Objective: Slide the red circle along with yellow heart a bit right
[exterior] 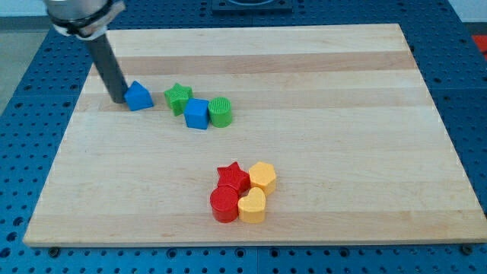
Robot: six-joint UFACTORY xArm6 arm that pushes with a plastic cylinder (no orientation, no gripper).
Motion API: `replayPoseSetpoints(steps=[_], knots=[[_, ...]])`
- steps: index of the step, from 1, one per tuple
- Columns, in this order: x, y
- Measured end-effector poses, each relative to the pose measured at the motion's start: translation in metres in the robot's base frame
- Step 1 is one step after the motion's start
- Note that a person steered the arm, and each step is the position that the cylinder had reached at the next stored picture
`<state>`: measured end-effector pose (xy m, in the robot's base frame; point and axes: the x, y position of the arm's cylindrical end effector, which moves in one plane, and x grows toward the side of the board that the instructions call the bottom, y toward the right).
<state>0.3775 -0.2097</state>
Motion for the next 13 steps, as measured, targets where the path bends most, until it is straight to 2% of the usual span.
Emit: replayPoseSetpoints(steps=[2, 3, 4, 5, 8, 11, 13], knots=[[0.000, 0.068], [0.000, 0.065], [0.006, 0.039], [0.031, 0.032], [0.123, 0.066], [0.236, 0.157], [0.241, 0.168]])
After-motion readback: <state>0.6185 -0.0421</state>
